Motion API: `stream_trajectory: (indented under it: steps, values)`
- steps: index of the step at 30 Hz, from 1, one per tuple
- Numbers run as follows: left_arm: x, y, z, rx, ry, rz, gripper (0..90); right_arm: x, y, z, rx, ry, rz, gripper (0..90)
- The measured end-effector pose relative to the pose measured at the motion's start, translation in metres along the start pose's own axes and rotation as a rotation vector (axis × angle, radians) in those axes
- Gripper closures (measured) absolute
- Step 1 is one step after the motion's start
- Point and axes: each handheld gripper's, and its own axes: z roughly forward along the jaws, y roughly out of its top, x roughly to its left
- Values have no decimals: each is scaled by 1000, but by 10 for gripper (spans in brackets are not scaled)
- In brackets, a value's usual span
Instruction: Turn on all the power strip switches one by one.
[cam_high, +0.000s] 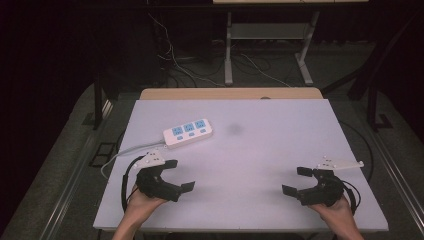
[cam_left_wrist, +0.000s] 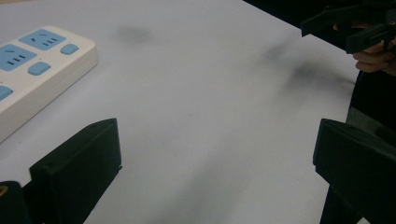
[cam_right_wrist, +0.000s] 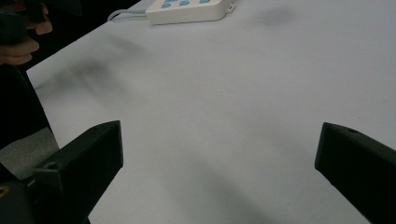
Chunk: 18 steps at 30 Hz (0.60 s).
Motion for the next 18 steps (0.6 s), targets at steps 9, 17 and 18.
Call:
stream_trajectory:
  steps: [9, 17, 18]
  values:
    - [7, 13, -6, -5, -9, 0, 0, 0, -1, 0, -3, 5, -12, 9]
    - [14, 23, -11, 5, -4, 2, 0, -1, -1, 0, 0, 1, -12, 9]
    - [15, 24, -11, 8, -5, 2, 0, -1, -1, 0, 0, 2, -11, 9]
